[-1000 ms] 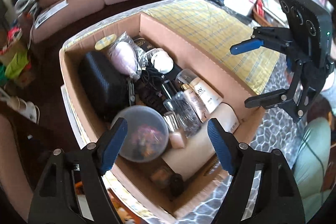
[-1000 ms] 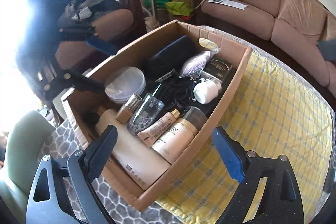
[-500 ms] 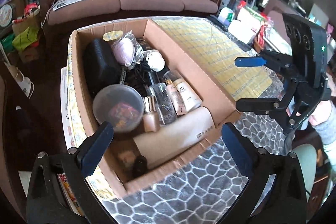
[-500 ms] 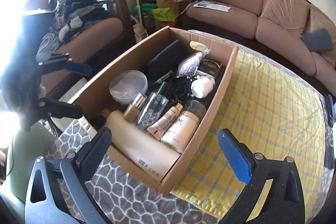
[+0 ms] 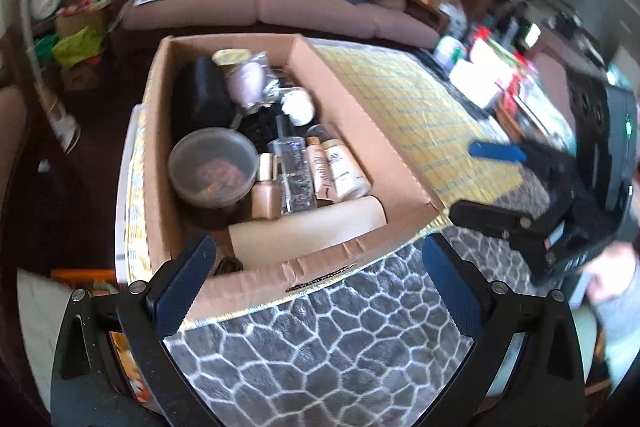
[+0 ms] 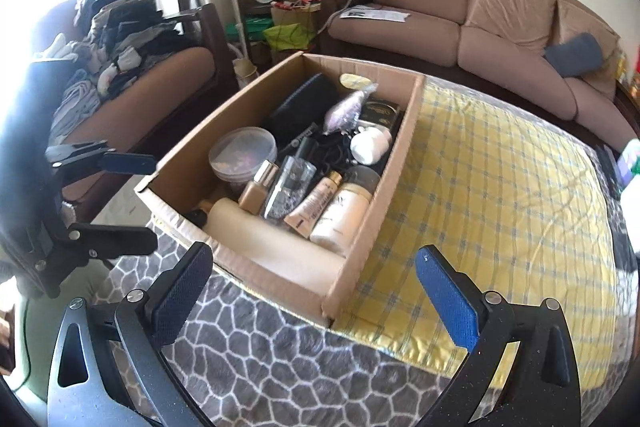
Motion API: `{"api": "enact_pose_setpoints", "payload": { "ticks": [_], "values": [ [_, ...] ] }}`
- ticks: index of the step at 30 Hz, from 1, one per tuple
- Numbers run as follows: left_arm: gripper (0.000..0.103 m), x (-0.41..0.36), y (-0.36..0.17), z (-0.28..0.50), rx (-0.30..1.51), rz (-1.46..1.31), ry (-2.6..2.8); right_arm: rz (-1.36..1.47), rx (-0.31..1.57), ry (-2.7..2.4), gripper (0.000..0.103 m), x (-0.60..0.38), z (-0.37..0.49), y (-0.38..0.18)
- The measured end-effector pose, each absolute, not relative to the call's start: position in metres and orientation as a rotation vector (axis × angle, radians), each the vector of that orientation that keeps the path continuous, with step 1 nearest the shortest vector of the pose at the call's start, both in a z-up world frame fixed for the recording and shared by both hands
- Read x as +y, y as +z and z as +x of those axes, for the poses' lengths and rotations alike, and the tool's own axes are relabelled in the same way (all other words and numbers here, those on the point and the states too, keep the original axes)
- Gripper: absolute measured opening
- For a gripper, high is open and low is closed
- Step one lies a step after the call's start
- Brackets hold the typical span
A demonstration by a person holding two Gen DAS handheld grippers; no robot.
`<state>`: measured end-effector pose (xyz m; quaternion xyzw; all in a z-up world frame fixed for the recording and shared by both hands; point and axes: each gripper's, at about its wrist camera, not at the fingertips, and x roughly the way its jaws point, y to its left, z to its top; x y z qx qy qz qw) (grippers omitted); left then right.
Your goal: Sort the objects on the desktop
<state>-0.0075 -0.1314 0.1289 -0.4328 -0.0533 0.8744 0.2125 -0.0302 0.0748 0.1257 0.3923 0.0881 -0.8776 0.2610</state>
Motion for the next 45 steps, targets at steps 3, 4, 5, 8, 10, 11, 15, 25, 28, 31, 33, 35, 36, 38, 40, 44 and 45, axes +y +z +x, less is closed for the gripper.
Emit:
{"api": "enact_pose_setpoints", "payload": {
  "ticks": [3,4,5,8,10,11,15,25,28,31,33,35,36,38,40,44,45],
  "values": [
    [0.103,-0.131,0.121,0.005,-0.228,-1.197,2.501,1.070,0.187,-2.426,0.103,0.085,-0.024,0.117],
    [0.103,-0.129,0.118,0.011,-0.241,-1.187,2.538,1.075,0.150,-2.450,0.103,0.091,-0.021,0.113],
    [0.103,-0.128,0.115,0.015,-0.253,-1.180,2.564,1.078,0.124,-2.468,0.103,0.096,-0.020,0.111],
    [0.103,-0.117,0.103,0.025,-0.274,-1.179,2.599,1.092,0.041,-2.531,0.103,0.116,-0.013,0.100],
    [0.103,-0.105,0.094,0.029,-0.244,-1.200,2.615,1.098,0.020,-2.557,0.103,0.126,-0.009,0.094],
    [0.103,-0.101,0.091,0.030,-0.232,-1.202,2.628,1.101,0.018,-2.582,0.103,0.133,-0.006,0.089],
    [0.103,-0.084,0.073,0.034,-0.214,-1.198,2.672,1.143,-0.010,-2.632,0.103,0.153,-0.001,0.070],
    [0.103,-0.048,0.041,0.035,-0.135,-1.224,2.841,1.244,-0.004,-2.669,0.103,0.173,0.001,0.031],
    [0.103,-0.039,0.032,0.030,-0.114,-1.271,2.865,1.265,0.046,-2.680,0.103,0.174,-0.002,0.021],
    [0.103,-0.031,0.024,0.024,-0.095,-1.290,2.857,1.282,0.072,-2.687,0.103,0.175,-0.005,0.016],
    [0.103,-0.027,0.019,0.019,-0.083,-1.306,2.850,1.290,0.082,-2.696,0.103,0.175,-0.007,0.012],
    [0.103,-0.024,0.014,0.016,-0.086,-1.323,2.837,1.307,0.081,-2.700,0.103,0.178,-0.009,0.008],
    [0.103,-0.024,0.012,0.014,-0.088,-1.332,2.829,1.316,0.079,-2.699,0.103,0.179,-0.011,0.006],
    [0.103,-0.024,0.010,0.010,-0.089,-1.343,2.807,1.329,0.069,-2.705,0.103,0.182,-0.013,0.002],
    [0.103,-0.025,0.007,0.005,-0.089,-1.377,2.803,1.337,0.053,-2.708,0.103,0.184,-0.016,0.000],
    [0.103,-0.029,-0.001,-0.006,-0.099,-1.513,2.832,1.361,0.097,-2.713,0.103,0.180,-0.019,-0.002],
    [0.103,-0.028,-0.002,-0.007,-0.095,-1.517,2.831,1.363,0.109,-2.716,0.103,0.179,-0.019,-0.002]
  ]
}}
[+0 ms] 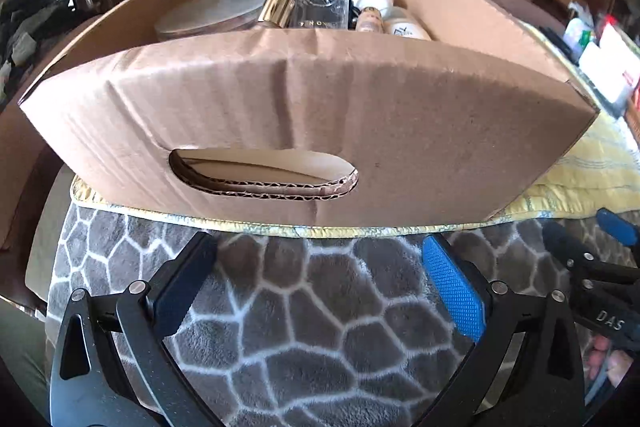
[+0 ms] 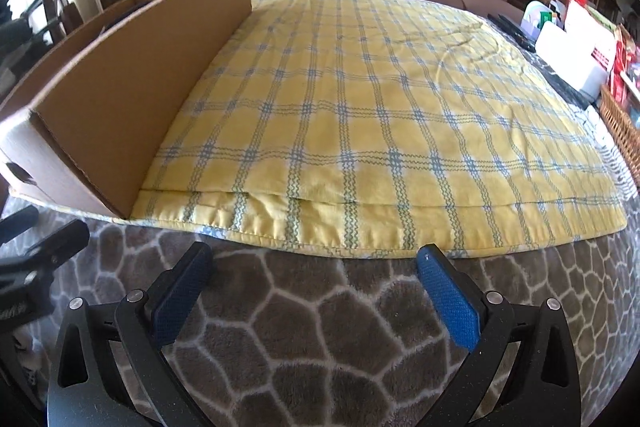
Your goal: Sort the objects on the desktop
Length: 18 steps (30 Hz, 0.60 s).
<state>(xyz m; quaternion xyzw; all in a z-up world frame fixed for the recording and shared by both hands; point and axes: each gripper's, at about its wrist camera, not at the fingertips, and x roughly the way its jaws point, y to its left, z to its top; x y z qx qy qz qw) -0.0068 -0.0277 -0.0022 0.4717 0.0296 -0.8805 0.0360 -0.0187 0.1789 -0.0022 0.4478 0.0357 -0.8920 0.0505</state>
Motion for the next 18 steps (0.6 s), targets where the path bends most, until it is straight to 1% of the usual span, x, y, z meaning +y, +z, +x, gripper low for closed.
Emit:
{"api": "enact_pose_setpoints", "payload": {
  "ticks": [18],
  "values": [
    [0.103,-0.0226,-0.0035,-0.0093,0.071,1.432,-2.709,1.371,0.100,-2.717,0.103,0.1795,-0.0205,-0.0034]
  ]
}}
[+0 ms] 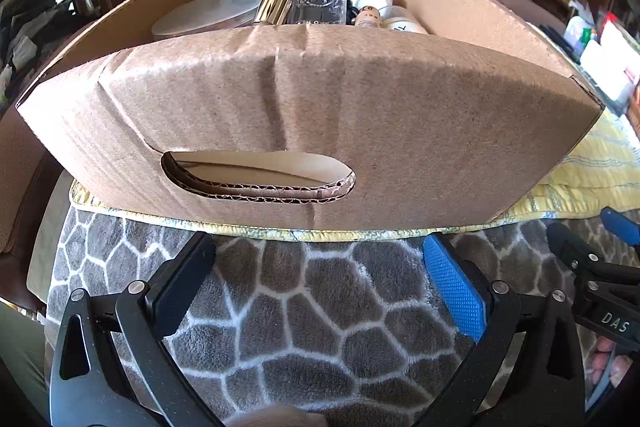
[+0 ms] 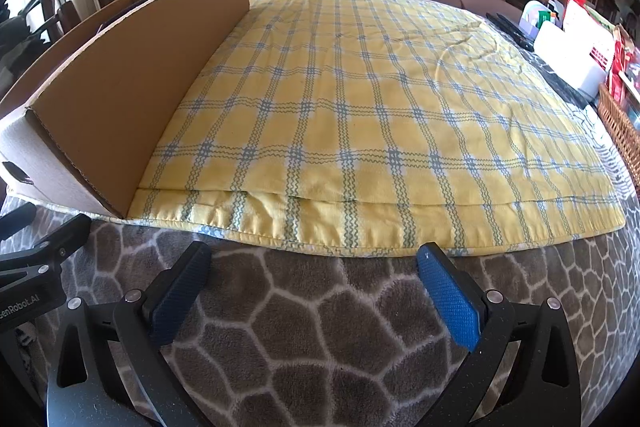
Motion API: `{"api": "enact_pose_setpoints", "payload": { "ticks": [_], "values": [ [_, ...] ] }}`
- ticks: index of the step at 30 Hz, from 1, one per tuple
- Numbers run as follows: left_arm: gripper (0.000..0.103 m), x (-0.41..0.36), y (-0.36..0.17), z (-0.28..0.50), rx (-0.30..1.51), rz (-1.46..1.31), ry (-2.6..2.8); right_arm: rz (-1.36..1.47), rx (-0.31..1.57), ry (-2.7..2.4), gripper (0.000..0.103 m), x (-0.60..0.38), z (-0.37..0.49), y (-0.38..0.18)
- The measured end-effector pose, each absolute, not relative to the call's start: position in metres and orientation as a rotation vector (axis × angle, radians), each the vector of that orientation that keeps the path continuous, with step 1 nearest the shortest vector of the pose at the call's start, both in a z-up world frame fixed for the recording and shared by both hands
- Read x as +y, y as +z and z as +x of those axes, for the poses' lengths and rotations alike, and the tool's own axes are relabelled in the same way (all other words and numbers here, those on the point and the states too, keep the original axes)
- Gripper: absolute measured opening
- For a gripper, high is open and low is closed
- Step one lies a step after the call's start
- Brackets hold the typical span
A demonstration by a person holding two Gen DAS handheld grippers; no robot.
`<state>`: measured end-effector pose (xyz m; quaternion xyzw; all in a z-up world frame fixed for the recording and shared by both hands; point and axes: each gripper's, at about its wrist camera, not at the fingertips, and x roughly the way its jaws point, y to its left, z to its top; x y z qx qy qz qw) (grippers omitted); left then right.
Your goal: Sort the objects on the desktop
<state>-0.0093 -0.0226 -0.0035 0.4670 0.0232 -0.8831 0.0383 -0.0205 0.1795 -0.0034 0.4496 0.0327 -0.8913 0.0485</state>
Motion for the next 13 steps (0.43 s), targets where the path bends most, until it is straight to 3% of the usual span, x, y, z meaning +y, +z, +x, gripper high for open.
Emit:
{"api": "enact_pose_setpoints", "payload": {
  "ticks": [13],
  "values": [
    [0.103,-0.0259,-0.0041,-0.0089,0.069,1.432,-2.708,1.370,0.099,-2.717,0.103,0.1791,-0.0204,-0.0034]
  ]
}}
